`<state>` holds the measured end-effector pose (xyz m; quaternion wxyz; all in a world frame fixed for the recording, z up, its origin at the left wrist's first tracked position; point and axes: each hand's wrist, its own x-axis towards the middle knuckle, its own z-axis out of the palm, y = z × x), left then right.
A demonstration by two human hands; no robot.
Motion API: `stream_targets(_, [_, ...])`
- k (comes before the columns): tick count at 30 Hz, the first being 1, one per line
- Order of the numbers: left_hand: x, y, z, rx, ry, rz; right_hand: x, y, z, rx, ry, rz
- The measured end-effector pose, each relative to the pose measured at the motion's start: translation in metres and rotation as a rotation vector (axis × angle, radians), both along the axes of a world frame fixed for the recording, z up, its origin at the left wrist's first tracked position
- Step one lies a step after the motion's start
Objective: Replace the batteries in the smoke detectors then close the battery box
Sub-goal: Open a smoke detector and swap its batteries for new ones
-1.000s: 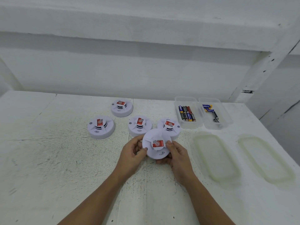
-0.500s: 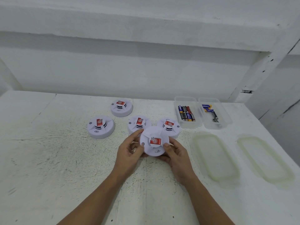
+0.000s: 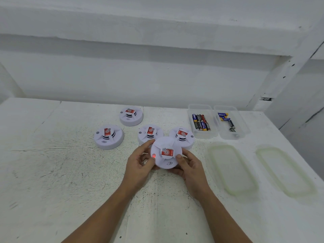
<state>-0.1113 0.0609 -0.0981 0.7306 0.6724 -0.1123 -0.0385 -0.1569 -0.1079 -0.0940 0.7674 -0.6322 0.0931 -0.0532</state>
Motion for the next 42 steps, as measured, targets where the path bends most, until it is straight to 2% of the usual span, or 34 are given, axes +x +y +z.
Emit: stream_targets(42, [-0.0027,-0.0011,0.0035,-0.07,0.037,-0.01,-0.0009,0.0005,-0.0008,-0.021,0.007,0.0])
